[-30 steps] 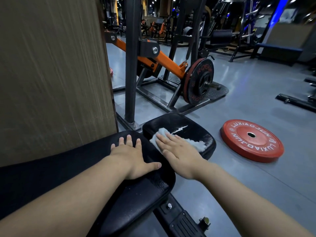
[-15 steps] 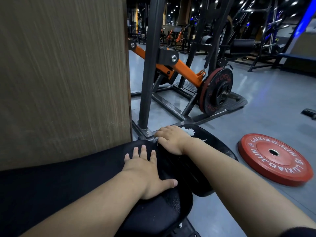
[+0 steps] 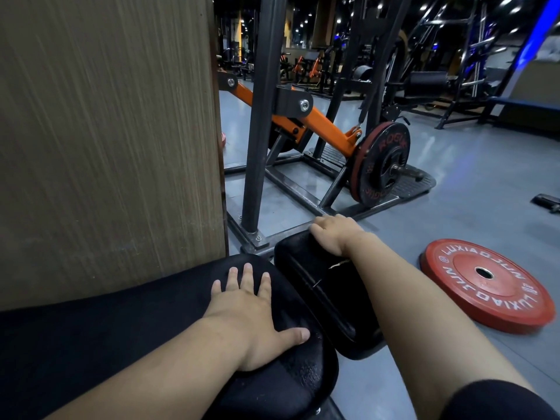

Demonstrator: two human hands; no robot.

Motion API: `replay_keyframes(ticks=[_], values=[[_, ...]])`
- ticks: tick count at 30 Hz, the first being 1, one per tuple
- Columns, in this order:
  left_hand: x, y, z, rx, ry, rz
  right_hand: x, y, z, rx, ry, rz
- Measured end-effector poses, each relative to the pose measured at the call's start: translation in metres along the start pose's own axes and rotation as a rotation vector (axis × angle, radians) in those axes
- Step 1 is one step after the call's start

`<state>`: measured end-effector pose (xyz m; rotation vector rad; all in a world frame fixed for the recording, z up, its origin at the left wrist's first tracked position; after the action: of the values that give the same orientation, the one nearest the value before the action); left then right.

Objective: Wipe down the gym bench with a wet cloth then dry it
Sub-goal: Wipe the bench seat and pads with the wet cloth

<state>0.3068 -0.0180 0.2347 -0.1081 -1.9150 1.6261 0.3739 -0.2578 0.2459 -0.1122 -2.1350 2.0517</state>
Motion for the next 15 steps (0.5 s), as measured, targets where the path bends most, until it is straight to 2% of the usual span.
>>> replay_keyframes(ticks=[8,15], values=[[-0.001,0.0,0.003,-0.015,-0.006,-0.008,0.034,0.009,0.039,-0.163,0.071,0.041],[0.0,-0.001,0.003,-0.018,-0.005,-0.011,0.11,0.016,0.068,-0.263,0.143,0.076]])
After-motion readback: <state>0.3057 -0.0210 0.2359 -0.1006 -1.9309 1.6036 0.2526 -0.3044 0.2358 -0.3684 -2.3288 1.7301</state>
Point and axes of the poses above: each hand's wrist, its own x-axis away from the middle knuckle, its own y-axis out of the palm, z = x × y, the point moved 4 cm from there along -x, towards the middle knuckle, and after that the axes turned 7 degrees about -y, right-handed, at the moved point
